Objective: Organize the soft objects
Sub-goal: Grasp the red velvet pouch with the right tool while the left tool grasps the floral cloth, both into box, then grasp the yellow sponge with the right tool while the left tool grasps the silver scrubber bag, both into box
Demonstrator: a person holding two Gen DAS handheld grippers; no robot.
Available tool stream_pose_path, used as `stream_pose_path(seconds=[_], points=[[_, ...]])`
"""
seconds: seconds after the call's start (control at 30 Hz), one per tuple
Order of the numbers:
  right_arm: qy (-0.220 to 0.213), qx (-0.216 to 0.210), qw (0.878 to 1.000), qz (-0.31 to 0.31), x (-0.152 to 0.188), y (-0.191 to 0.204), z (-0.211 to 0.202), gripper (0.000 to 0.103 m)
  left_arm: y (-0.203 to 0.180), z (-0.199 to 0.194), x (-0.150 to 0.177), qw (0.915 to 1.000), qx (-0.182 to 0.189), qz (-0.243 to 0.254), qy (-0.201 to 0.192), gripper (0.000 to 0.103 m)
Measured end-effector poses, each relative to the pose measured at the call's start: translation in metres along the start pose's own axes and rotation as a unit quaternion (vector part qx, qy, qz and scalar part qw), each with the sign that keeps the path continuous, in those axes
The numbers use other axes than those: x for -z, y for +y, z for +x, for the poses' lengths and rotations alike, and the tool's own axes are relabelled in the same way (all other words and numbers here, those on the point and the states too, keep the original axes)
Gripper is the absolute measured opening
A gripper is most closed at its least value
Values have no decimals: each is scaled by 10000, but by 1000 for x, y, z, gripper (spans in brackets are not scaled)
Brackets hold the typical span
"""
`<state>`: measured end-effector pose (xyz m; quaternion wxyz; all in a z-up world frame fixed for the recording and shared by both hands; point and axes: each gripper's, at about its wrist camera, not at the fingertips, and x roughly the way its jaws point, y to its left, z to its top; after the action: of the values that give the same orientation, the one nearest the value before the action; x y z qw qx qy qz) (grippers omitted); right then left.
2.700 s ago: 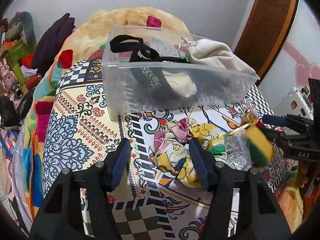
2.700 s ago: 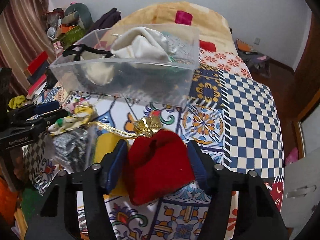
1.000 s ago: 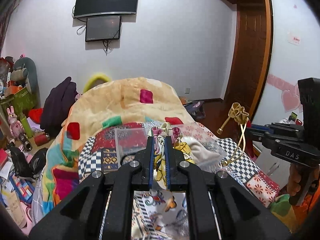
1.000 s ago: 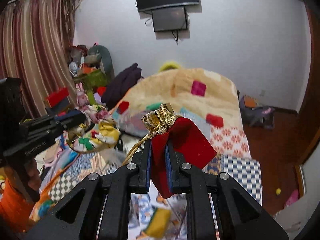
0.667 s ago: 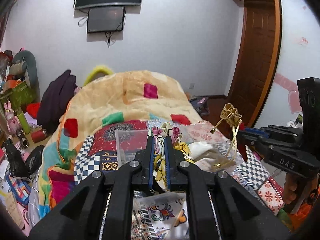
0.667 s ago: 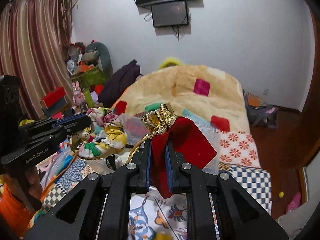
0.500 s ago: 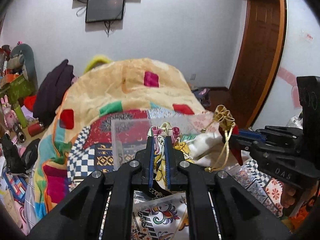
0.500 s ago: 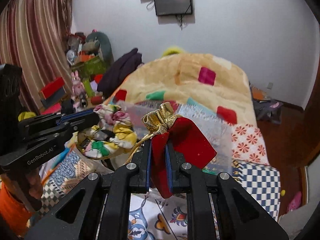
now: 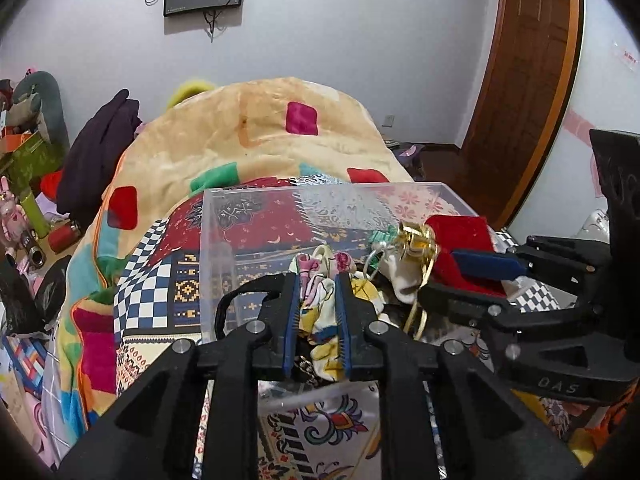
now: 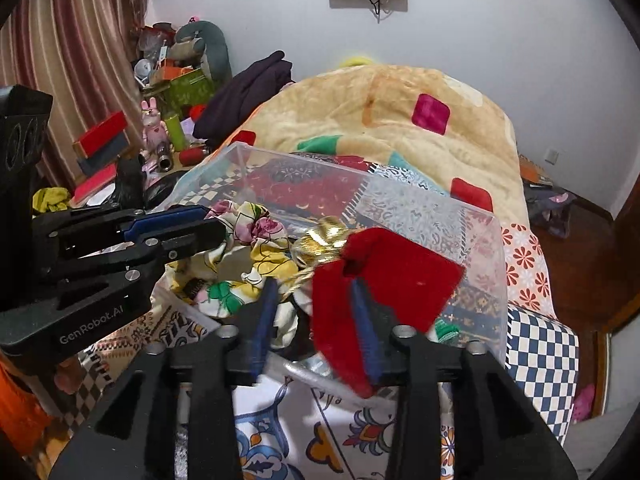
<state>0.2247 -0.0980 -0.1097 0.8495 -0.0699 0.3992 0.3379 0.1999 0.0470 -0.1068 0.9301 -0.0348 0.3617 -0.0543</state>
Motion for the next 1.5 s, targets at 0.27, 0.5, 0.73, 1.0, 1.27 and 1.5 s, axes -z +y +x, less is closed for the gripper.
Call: stream_pose_path(seconds=[0.27, 0.5, 0.73, 1.0, 1.27, 1.5], points=[[-293, 34, 9996, -5, 0, 1, -37, 53, -10, -43, -1, 9995, 61, 87, -311, 43], [-628, 433, 9971, 64, 10, -1, -80, 80, -28, -85, 7, 9983, 162, 159, -544, 71], [-645, 559, 9957, 373, 35, -8, -106, 91, -42, -103, 30, 9985, 157, 83, -521, 97], [-251, 531, 9962, 642, 76, -12, -97, 91, -50, -86, 65, 9998, 207, 27, -18, 98], [271, 370, 9955, 828, 107, -17, -73, 90, -56, -56, 94, 9982, 267, 12, 537, 98], [683, 108, 9944, 805, 122, -11, -53, 65, -65, -32, 113, 9945, 378, 110, 968, 98]])
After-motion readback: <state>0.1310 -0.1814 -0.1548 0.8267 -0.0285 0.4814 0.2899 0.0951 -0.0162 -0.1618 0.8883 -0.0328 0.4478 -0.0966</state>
